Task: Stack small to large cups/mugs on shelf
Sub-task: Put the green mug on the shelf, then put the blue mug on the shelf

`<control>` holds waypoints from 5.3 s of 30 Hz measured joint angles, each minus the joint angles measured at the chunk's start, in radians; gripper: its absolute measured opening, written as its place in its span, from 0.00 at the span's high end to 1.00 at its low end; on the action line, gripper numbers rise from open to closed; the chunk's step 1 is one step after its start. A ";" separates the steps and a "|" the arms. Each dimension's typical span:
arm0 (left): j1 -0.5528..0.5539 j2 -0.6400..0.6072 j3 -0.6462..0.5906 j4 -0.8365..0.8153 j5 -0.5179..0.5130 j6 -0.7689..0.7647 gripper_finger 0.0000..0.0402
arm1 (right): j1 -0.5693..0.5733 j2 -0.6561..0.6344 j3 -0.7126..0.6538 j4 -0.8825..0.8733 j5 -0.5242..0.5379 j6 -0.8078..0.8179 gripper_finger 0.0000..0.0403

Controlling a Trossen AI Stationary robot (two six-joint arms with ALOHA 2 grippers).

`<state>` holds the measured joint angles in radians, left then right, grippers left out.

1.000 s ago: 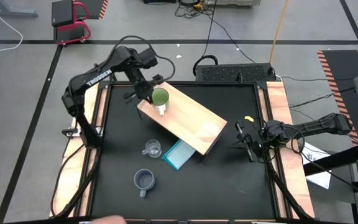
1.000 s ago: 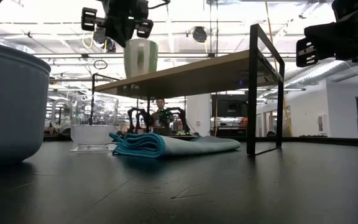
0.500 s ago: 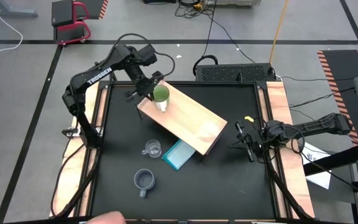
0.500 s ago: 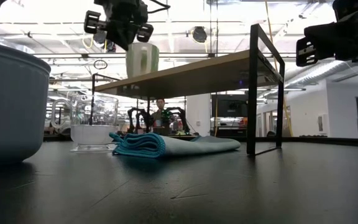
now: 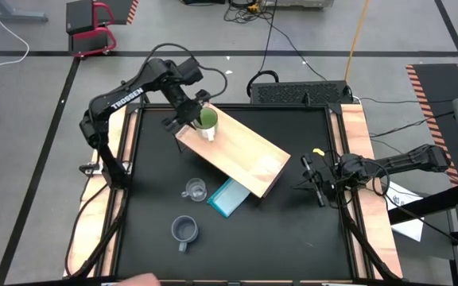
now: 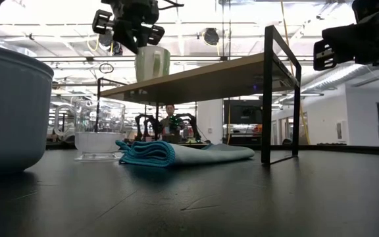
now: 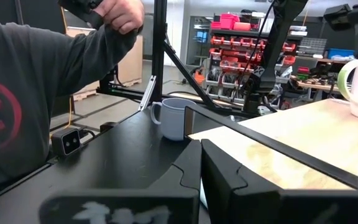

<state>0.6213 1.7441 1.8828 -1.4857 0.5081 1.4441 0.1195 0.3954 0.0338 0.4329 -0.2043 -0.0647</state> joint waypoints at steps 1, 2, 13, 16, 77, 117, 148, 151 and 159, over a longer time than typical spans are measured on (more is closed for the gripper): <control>-0.003 -0.006 0.000 0.004 -0.008 -0.007 0.72 | 0.000 0.000 0.000 -0.003 0.000 0.000 1.00; -0.008 -0.013 0.000 0.008 -0.009 -0.010 0.71 | 0.000 0.000 0.000 -0.004 0.000 0.000 1.00; -0.063 -0.129 0.000 0.107 0.049 -0.086 0.71 | 0.000 0.003 0.000 -0.012 0.000 0.000 1.00; -0.078 -0.152 0.000 0.111 0.138 -0.139 0.71 | 0.000 0.003 0.000 -0.012 0.000 0.000 1.00; 0.066 -0.869 -0.911 0.996 0.450 -0.804 1.00 | 0.000 0.013 0.000 -0.050 -0.002 0.019 1.00; -0.113 -1.217 -1.582 1.700 0.137 -1.364 1.00 | 0.012 0.000 0.000 -0.040 -0.038 0.082 1.00; -0.112 -1.269 -1.705 1.699 0.137 -1.310 1.00 | 0.428 -0.068 0.000 -0.021 0.515 -0.011 1.00; -0.112 -1.269 -1.719 1.701 0.137 -1.281 1.00 | 0.423 -0.068 0.000 -0.052 0.576 -0.024 1.00; -0.112 -1.269 -1.761 1.730 0.138 -1.268 1.00 | 0.395 -0.068 0.000 -0.067 0.586 -0.023 1.00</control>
<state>0.5091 0.4753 0.1220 0.2445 0.6456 0.1765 0.5144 0.3271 0.0336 0.3661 0.3816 -0.0875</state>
